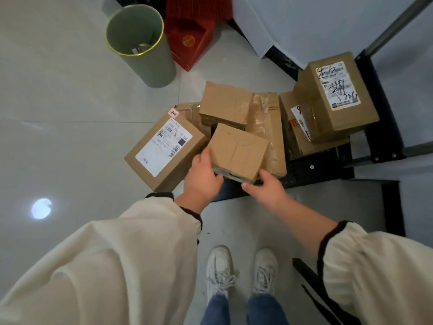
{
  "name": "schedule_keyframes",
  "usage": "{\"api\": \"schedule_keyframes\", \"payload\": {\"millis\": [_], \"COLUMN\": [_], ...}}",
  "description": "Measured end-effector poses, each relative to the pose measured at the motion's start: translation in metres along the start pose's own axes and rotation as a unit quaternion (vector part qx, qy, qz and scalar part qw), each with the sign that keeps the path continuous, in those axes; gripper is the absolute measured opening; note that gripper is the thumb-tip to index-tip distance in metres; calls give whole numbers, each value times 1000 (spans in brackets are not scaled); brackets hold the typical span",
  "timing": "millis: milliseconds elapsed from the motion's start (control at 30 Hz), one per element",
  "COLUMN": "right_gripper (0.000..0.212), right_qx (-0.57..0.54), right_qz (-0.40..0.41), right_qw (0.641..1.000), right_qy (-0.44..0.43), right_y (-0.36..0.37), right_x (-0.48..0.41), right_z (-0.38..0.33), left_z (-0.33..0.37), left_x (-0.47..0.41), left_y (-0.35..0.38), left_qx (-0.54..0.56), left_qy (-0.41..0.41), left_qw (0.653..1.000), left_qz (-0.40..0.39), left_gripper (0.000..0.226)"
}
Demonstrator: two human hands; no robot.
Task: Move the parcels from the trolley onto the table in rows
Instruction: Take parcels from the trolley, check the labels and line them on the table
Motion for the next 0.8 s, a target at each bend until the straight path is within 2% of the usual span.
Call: {"api": "schedule_keyframes", "payload": {"millis": [133, 300, 400, 633, 800], "right_gripper": [48, 38, 31, 34, 29], "right_qx": [-20, -23, -48, -83, -96], "right_qz": [22, 44, 81, 130, 177], "right_qw": [1000, 998, 992, 970, 944], "right_qy": [2, -28, -82, -186, -261], "right_y": [-5, -39, -77, -163, -213], "right_x": [13, 53, 96, 211, 271], "right_z": [-11, -75, -145, -342, -457], "left_z": [5, 37, 72, 171, 236], "left_x": [14, 51, 93, 225, 300], "left_y": [-16, -71, -128, -298, -406], "left_qx": [-15, 3, 40, 179, 212], "left_qy": [32, 93, 134, 232, 292], "left_qw": [999, 995, 989, 950, 918], "left_qz": [14, 34, 52, 107, 164], "left_gripper": [68, 63, 59, 47, 46]}}
Point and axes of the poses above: each hand's wrist, its own x-axis away from the middle knuckle, its own y-axis out of the palm, z = x × y, the point moved 10 cm from there along -x, towards the middle knuckle, and after that the axes turned 12 degrees about -y, right-handed, at the moved point
